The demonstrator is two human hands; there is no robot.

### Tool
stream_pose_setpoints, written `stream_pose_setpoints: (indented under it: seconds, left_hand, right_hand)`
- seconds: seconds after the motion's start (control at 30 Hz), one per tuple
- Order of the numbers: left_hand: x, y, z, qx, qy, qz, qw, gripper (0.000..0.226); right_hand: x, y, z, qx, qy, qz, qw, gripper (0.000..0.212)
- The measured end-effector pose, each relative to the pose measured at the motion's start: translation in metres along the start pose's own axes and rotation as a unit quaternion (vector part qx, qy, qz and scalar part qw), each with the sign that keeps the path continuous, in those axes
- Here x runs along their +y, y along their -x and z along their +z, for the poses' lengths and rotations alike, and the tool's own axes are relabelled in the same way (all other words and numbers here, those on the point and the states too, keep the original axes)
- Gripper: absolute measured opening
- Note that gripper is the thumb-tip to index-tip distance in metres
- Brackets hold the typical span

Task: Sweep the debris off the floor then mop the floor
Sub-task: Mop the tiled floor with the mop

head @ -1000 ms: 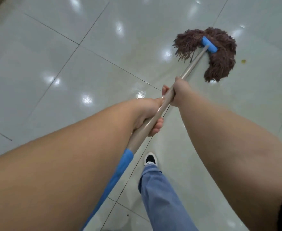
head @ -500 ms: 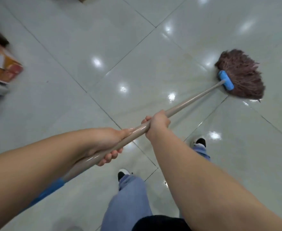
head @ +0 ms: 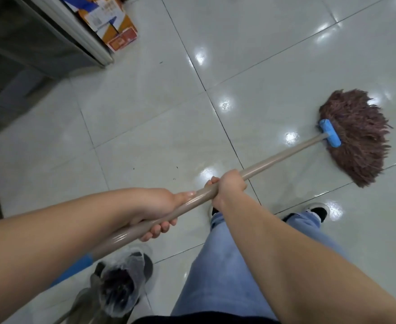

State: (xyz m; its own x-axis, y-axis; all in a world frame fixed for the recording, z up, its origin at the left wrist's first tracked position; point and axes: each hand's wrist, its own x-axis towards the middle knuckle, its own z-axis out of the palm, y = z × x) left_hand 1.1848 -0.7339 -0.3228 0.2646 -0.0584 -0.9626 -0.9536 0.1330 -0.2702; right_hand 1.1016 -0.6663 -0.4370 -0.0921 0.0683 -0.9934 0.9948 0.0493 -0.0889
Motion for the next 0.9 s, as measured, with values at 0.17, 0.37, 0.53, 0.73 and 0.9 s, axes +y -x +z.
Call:
stream_pose_setpoints:
  seconds: [0.17, 0.37, 0.53, 0.73, 0.9]
  left_hand:
    - [0.063, 0.0, 0.0, 0.013, -0.014, 0.018, 1.0, 0.062]
    - [0.214, 0.025, 0.005, 0.001, -0.041, 0.062, 0.997, 0.065]
    - [0.364, 0.067, 0.029, 0.004, -0.07, 0.088, 0.994, 0.066]
    - [0.51, 0.126, 0.069, -0.026, -0.091, 0.169, 0.981, 0.065]
    - [0.579, 0.202, 0.042, -0.118, 0.001, 0.255, 0.96, 0.077]
  right_hand:
    - [-0.058, -0.022, -0.014, -0.025, -0.031, -0.022, 0.999, 0.019]
    - [-0.201, -0.056, -0.058, -0.066, -0.114, -0.054, 0.99, 0.024]
    - [-0.344, -0.075, -0.118, -0.079, -0.156, -0.07, 0.982, 0.028]
    - [-0.481, -0.053, -0.196, -0.072, -0.131, -0.131, 0.98, 0.052]
    - [-0.545, 0.004, -0.228, -0.112, -0.127, -0.204, 0.964, 0.044]
